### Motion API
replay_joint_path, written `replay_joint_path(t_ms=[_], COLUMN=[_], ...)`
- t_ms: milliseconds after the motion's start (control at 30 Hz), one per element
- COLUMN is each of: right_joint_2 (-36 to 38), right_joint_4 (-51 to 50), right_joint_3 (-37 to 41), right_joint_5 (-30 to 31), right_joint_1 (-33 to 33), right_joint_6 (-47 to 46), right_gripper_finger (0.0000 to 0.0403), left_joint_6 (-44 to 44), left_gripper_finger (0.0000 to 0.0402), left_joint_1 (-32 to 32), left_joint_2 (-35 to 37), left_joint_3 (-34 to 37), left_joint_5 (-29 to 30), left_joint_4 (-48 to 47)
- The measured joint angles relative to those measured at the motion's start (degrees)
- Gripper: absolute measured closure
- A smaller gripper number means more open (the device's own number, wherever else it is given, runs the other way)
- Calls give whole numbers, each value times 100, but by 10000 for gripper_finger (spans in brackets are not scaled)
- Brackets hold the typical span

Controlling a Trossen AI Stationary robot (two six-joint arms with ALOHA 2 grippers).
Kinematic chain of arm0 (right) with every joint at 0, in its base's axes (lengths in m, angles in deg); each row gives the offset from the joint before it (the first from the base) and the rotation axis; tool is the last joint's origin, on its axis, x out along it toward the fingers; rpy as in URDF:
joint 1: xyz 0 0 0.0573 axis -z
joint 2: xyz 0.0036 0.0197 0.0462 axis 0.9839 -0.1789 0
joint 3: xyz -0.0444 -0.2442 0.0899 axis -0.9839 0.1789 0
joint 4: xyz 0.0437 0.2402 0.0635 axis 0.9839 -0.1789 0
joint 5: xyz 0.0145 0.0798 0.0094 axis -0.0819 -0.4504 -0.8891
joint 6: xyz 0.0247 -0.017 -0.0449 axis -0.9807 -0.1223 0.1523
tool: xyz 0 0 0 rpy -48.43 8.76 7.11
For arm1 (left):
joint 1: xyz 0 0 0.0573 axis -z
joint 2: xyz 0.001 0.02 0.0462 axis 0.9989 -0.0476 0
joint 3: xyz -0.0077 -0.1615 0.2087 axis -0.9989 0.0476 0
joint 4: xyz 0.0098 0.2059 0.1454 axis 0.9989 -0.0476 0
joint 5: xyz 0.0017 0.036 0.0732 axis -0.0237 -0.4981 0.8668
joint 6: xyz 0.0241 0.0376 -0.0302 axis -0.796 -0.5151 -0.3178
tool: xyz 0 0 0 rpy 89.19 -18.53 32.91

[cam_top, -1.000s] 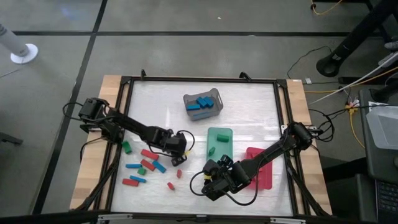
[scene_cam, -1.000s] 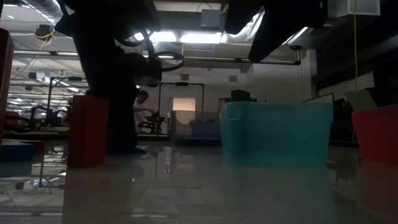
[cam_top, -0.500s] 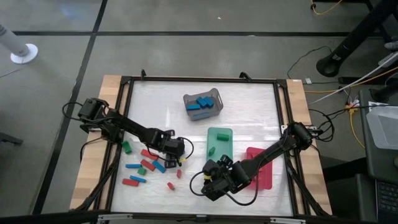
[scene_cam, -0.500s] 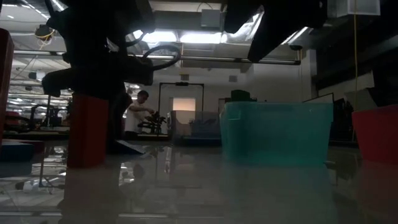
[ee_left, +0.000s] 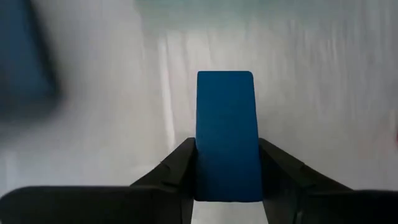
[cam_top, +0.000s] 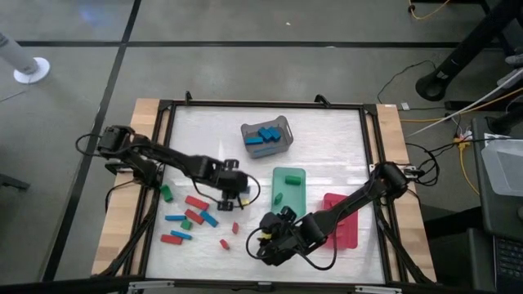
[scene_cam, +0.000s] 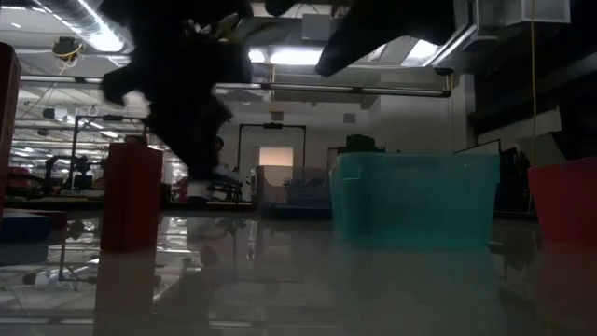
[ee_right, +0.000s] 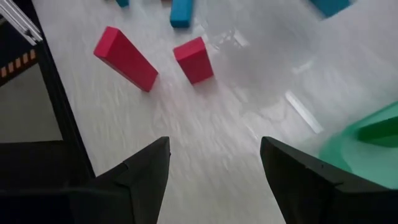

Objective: Sort blocks
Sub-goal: Put the blue triangular block into the gray bin, then put the red block into the pink bin

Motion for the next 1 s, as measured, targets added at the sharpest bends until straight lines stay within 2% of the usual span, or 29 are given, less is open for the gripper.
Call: replay_joint_path(t_ms=[100,200,333,533,733,1000], right_joint_2=[-32,-74,-173,-268,-297,-298], right_joint_4=[43,149,120,176,235,295], right_joint_3=[2,-2,2,0,2,2], right_joint_5=[-5,-44,-57,-107,-199,-10], right_joint_1=[0,0,0,0,1,2], right_joint_6=[-2,-11,-15,-24,-29,151], right_gripper_finger=[150,150,150,150,150,150], left_joint_6=[-473,-963,-1648,-2132,-2024,-1870], left_gripper_finger=[284,284,284,274,253,209], left_joint_1=[-274,-597,-1098,-1899,-2349,-2441], left_joint_2=[217,402,594,509,454,452], left_joint_3=[-152,-260,-284,-288,-282,-282], left_joint_5=[234,714,1329,1291,1174,1161], left_joint_4=[46,84,709,1883,1977,1963])
